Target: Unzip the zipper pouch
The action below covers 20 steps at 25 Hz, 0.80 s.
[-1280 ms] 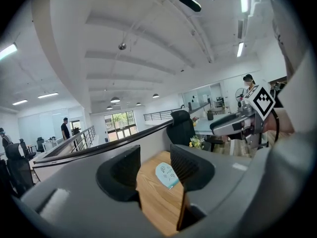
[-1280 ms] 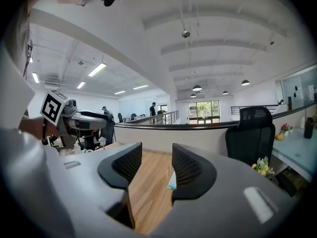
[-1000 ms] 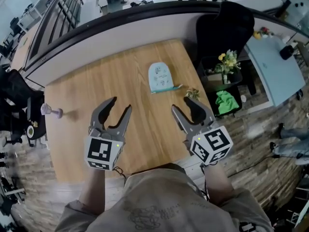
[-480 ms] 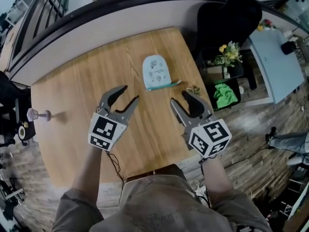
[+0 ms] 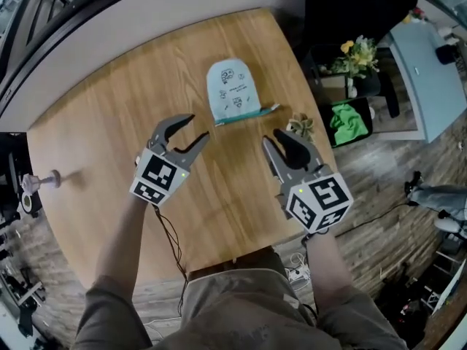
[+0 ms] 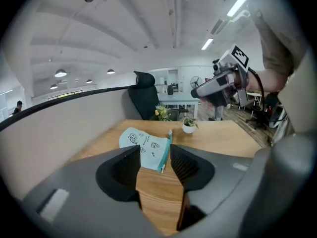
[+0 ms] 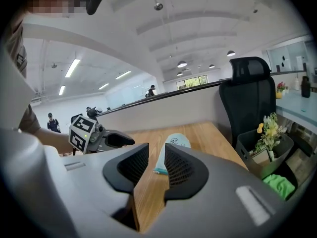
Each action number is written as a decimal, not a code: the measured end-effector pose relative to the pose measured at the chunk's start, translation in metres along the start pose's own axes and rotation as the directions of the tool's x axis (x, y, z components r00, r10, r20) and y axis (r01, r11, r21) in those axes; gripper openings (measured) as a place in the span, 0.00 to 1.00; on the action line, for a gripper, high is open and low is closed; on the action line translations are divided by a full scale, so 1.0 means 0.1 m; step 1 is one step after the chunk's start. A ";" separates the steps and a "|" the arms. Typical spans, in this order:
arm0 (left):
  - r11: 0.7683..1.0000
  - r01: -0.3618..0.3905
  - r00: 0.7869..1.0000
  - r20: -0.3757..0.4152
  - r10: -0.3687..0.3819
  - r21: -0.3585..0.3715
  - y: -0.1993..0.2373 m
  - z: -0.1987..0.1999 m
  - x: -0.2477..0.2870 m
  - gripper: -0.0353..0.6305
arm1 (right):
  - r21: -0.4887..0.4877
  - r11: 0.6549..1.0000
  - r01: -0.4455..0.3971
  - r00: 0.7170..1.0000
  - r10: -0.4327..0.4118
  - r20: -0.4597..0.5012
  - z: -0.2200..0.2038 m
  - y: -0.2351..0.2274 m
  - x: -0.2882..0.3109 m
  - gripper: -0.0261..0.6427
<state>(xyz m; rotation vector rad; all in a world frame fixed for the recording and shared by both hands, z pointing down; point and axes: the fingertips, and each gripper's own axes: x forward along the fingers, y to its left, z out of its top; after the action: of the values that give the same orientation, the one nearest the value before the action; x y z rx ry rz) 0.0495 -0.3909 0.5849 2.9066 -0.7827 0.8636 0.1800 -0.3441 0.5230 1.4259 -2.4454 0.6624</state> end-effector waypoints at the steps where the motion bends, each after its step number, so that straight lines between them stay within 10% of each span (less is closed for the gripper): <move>1: 1.000 0.005 1.000 -0.009 -0.005 0.000 0.00 -0.07 0.06 0.33 | 0.010 1.000 0.002 1.000 -0.002 0.000 -0.05 -0.03 0.03 0.20; 11: 0.992 0.092 0.994 -0.055 -0.097 -0.087 -0.11 -0.60 0.67 0.22 | 0.088 0.996 -0.025 1.000 0.027 -0.016 -0.41 -0.10 0.26 0.20; 20: 0.988 0.154 0.984 -0.088 -0.154 -0.004 -0.07 -0.80 0.89 0.23 | 0.098 0.994 -0.043 0.998 0.048 -0.049 -0.66 -0.02 0.31 0.20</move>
<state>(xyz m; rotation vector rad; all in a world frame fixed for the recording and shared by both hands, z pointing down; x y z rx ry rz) 0.0762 -0.4142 0.6991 2.8621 -0.5426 0.9689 0.1647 -0.3359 0.5935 1.3732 -2.4427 0.8277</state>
